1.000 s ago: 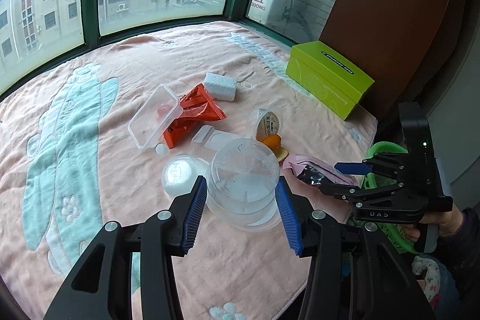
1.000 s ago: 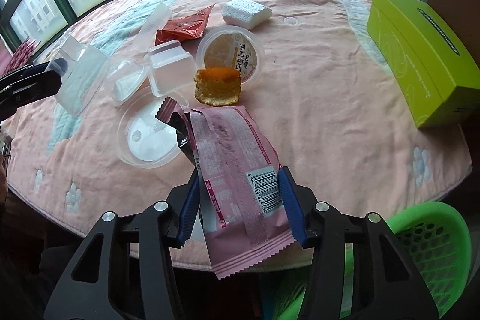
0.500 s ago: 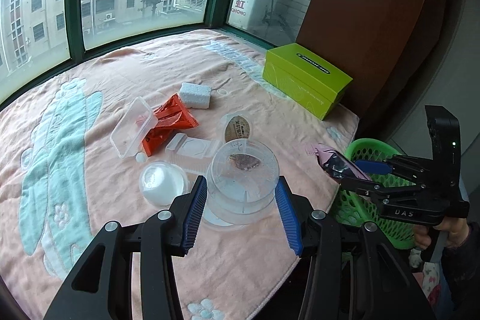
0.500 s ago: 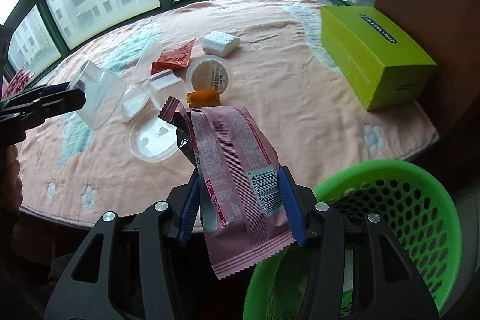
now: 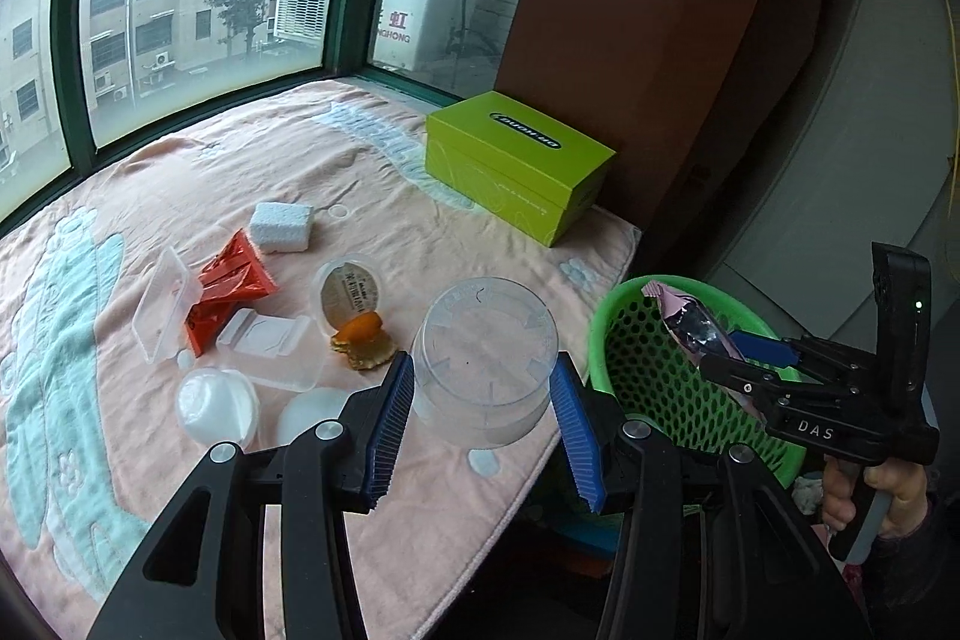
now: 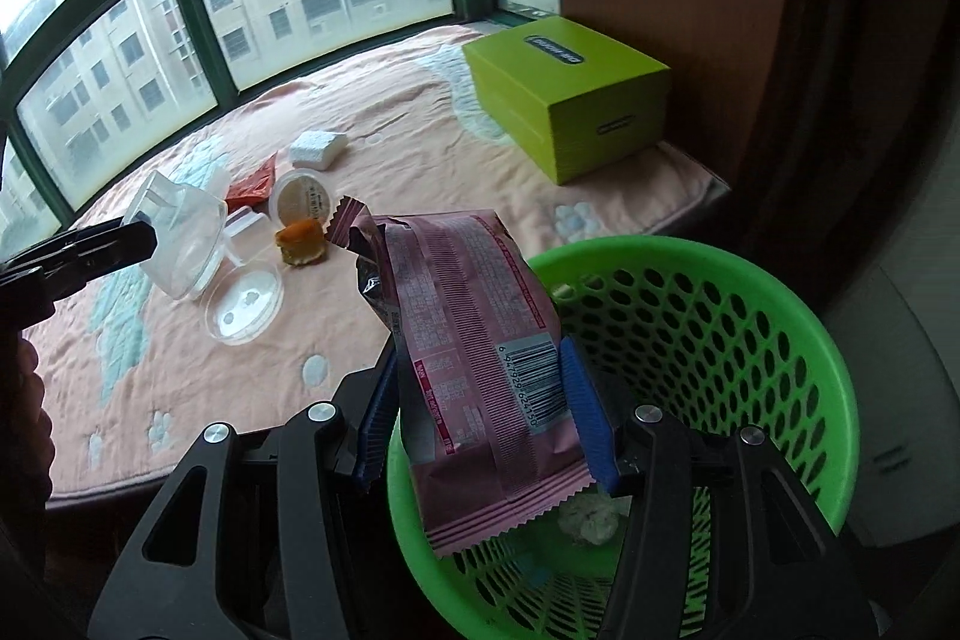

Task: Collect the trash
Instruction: 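Carry both items to the green basket and lower them inside, then open both tools over the basket and return to the window seat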

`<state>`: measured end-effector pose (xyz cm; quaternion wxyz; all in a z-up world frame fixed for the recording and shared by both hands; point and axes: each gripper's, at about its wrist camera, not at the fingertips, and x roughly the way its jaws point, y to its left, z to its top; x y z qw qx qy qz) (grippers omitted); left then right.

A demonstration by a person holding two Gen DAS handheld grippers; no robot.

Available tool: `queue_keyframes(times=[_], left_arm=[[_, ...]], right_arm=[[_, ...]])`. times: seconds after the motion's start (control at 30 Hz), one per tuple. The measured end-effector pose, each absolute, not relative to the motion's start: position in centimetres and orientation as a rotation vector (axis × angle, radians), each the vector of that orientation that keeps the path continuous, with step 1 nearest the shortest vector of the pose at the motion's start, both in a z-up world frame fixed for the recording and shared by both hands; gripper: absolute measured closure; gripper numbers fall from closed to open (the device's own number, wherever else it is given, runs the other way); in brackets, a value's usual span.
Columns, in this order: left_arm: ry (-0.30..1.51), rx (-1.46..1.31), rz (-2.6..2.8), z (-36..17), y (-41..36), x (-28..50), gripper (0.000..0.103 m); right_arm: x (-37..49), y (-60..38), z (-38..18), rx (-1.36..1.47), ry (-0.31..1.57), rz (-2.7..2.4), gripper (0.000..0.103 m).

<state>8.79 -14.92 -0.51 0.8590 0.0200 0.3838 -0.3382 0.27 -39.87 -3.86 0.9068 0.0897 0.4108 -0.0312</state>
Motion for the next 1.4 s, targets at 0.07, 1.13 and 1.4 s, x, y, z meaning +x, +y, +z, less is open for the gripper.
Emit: queue_keyframes(times=[0.07, 1.13, 1.4], left_arm=[[0.804, 0.046, -0.728, -0.3, -15.7, 8.5, 0.057], [0.86, 0.196, -0.945, -1.2, -29.2, 4.6, 0.057], [0.893, 0.212, -0.977, -2.3, -31.4, 4.2, 0.057]], right_arm=[[-0.5, -40.9, -4.1, 0.21, 0.851, -0.096, 0.05], [-8.3, -48.6, -2.7, 0.384, 0.701, -0.289, 0.021], [-9.4, -49.3, -2.8, 0.412, 0.686, -0.297, 0.019]])
